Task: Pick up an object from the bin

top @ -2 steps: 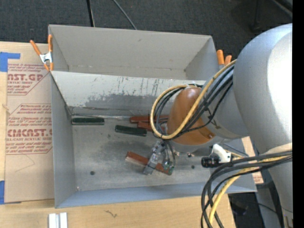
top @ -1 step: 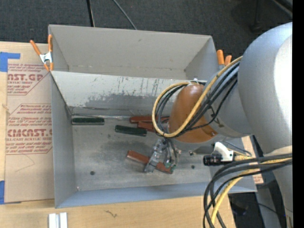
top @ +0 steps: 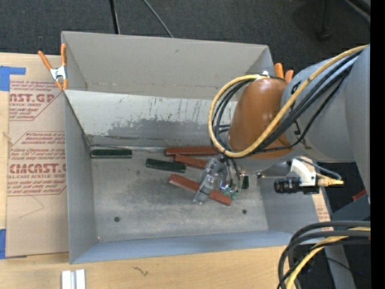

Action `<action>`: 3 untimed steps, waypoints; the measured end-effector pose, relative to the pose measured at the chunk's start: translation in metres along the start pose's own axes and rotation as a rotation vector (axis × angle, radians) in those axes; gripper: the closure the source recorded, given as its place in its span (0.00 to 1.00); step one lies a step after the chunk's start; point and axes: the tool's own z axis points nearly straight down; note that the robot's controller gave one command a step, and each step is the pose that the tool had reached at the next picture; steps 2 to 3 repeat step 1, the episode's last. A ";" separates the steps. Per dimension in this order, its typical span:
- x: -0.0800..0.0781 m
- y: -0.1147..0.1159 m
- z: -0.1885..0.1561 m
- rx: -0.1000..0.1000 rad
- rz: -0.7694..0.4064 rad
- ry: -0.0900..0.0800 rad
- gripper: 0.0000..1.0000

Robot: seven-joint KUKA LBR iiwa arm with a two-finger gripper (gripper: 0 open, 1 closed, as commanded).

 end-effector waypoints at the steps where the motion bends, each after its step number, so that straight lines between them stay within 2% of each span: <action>1: 0.000 0.001 -0.015 0.003 -0.001 0.005 1.00; 3: 0.000 0.001 -0.015 0.003 -0.001 0.005 1.00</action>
Offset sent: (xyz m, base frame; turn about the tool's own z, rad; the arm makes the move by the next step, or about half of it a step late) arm 0.0001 0.0000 0.0150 0.0000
